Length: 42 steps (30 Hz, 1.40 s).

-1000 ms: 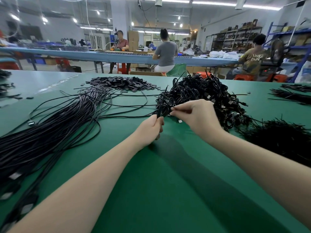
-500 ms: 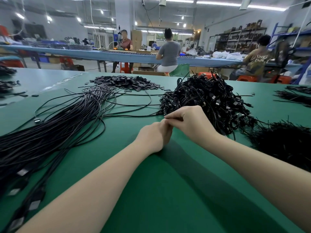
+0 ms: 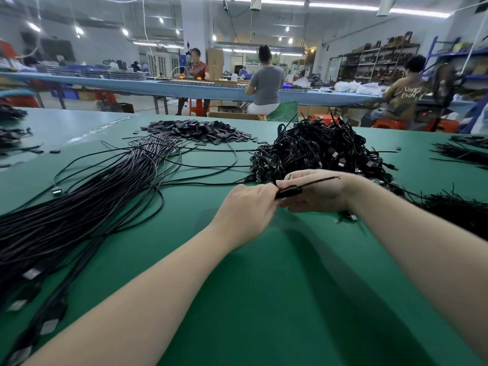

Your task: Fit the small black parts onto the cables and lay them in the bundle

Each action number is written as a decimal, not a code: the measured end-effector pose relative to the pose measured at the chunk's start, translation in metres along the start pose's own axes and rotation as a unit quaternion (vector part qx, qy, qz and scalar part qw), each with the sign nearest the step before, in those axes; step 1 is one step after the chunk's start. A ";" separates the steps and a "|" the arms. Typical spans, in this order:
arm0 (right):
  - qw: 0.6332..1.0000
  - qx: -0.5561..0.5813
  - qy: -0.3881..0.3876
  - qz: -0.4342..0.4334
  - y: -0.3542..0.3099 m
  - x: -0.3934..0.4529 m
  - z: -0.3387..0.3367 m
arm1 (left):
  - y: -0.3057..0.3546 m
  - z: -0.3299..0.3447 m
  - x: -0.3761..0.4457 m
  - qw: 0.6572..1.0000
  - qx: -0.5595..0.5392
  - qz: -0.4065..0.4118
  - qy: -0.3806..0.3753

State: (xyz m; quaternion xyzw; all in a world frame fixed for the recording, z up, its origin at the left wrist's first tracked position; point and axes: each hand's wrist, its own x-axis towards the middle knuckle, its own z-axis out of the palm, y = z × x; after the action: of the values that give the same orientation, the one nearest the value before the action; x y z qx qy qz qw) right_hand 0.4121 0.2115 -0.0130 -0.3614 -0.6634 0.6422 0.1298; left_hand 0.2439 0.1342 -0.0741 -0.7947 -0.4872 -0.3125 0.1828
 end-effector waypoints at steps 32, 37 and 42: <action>0.923 0.221 0.246 -0.198 0.049 0.027 0.072 | -0.003 0.013 0.009 0.761 -0.526 -0.379 0.036; 0.914 0.248 0.257 -0.191 0.049 0.028 0.069 | -0.001 0.007 0.009 0.731 -0.568 -0.376 0.037; 0.919 0.243 0.251 -0.184 0.049 0.028 0.068 | 0.000 0.005 0.009 0.712 -0.591 -0.378 0.037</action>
State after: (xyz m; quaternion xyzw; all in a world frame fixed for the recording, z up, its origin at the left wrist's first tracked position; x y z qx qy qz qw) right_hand 0.3645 0.1740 -0.0766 -0.3397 -0.4870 0.6369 0.4917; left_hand 0.2479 0.1430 -0.0721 -0.4777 -0.4561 -0.6088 -0.4395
